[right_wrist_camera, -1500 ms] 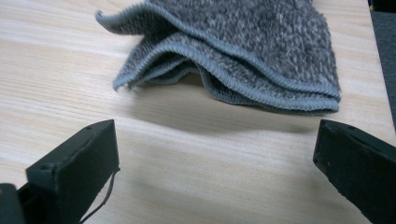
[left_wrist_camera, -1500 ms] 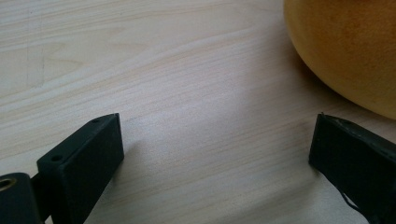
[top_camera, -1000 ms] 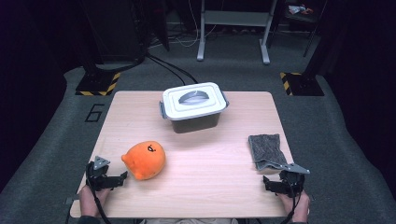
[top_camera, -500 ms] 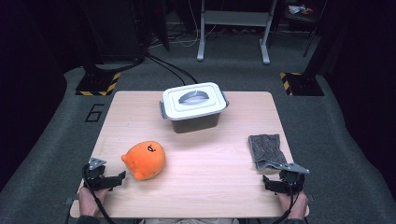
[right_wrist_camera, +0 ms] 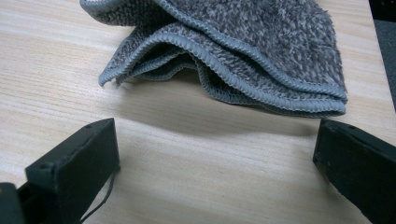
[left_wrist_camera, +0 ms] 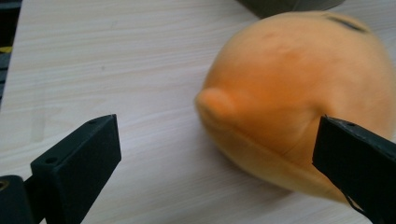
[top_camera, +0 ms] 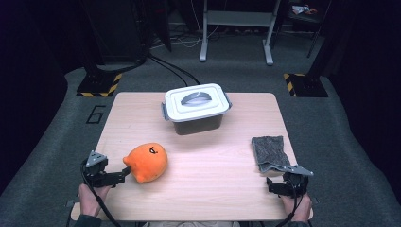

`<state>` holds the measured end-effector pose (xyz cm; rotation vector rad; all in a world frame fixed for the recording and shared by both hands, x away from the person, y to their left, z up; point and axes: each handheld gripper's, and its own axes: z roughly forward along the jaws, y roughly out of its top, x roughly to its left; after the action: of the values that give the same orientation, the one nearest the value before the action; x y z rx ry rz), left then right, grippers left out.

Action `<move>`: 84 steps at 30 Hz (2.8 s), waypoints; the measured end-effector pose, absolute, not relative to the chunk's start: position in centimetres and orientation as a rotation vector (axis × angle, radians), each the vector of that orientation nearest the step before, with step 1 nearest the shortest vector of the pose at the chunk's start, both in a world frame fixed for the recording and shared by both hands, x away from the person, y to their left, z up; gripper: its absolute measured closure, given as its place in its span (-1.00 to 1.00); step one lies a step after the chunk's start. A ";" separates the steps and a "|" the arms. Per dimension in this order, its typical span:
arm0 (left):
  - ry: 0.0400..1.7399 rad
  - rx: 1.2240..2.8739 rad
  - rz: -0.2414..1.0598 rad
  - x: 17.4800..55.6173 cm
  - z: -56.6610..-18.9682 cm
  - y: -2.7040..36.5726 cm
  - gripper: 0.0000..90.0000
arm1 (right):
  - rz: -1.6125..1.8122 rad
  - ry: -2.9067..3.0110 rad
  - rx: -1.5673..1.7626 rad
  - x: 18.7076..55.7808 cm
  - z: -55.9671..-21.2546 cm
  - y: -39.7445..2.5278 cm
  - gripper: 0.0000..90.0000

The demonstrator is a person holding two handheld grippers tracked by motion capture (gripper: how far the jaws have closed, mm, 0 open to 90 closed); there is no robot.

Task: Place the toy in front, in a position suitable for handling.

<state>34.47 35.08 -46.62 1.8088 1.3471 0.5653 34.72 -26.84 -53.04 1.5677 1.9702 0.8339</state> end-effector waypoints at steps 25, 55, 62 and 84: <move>1.290 1.937 0.559 37.3 -47.4 29.2 -0.97 | 0.834 1.969 1.569 34.7 -53.0 -26.8 -1.00; 1.216 1.899 0.616 35.8 -47.7 29.5 0.18 | 0.834 1.968 1.569 34.7 -53.0 -26.8 -1.00; 1.178 1.879 0.618 35.7 -47.5 29.5 0.23 | 0.835 1.969 1.568 34.7 -53.0 -26.8 -0.99; 1.023 1.934 0.586 36.0 -45.2 26.7 0.27 | 0.834 1.966 1.570 34.7 -53.0 -26.8 -0.99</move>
<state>35.96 26.67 -45.17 1.9343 1.0226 0.5860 34.70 -26.84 -53.02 1.5697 1.9658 0.8344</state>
